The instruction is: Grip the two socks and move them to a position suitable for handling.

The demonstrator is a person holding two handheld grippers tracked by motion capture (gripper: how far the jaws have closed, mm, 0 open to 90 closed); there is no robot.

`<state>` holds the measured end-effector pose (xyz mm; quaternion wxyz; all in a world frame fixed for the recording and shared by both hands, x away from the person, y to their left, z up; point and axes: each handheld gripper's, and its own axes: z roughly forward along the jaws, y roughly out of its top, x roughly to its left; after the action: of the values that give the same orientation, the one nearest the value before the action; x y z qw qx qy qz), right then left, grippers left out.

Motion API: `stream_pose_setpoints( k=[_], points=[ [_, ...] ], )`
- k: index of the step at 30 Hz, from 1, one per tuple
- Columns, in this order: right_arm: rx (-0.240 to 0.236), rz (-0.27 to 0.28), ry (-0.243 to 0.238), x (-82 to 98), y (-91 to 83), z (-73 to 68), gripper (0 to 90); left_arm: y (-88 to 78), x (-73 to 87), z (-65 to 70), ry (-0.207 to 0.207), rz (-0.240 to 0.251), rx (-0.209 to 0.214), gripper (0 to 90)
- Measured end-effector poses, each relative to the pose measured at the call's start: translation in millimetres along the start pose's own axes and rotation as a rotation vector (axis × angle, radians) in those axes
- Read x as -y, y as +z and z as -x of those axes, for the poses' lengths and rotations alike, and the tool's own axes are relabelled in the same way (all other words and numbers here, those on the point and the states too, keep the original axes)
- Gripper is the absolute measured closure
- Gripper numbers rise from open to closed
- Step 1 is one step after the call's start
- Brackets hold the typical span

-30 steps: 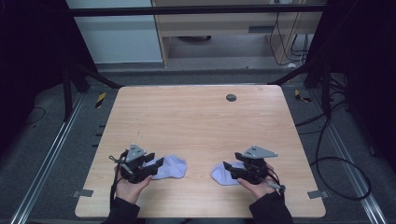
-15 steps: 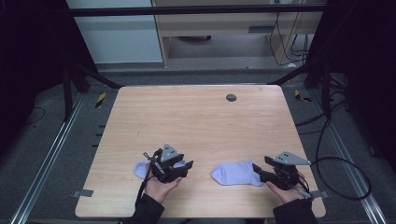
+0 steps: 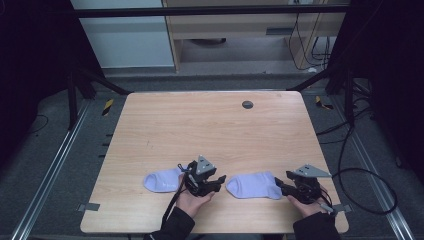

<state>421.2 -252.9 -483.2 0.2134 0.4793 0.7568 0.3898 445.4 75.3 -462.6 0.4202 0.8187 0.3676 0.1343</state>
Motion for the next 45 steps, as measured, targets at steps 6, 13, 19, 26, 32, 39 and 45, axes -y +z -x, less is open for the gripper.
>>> stream_pose_setpoints(
  k=[6, 13, 19, 26, 32, 39, 45],
  points=[
    [0.013, -0.010, -0.001, 2.2, 2.4, 3.7, 48.6, 15.6, 1.5, 9.3, 0.013, -0.025, 0.007, 54.2],
    [0.004, -0.046, 0.000, 4.1, 7.7, 4.6, 53.1, 32.7, 6.5, 18.8, 0.030, -0.078, 0.008, 56.9],
    [-0.003, -0.083, -0.011, 4.7, 14.1, 2.4, 59.0, 40.0, 9.1, 20.5, 0.020, -0.102, 0.011, 63.4],
    [-0.022, -0.131, -0.026, 5.8, 17.9, -0.1, 71.8, 44.4, 11.6, 22.6, 0.010, -0.125, -0.005, 77.6],
    [-0.048, -0.157, -0.024, 3.3, 16.8, -5.2, 86.5, 44.6, 11.0, 22.0, -0.005, -0.125, 0.002, 88.0],
    [-0.075, -0.102, -0.031, -4.0, 4.1, -10.5, 86.7, 30.2, 5.6, 17.2, -0.003, -0.099, 0.028, 88.7],
    [-0.123, -0.020, -0.041, -17.7, -13.3, -24.5, 86.7, -3.0, -1.8, 4.2, 0.021, -0.065, 0.040, 88.7]
  ],
)
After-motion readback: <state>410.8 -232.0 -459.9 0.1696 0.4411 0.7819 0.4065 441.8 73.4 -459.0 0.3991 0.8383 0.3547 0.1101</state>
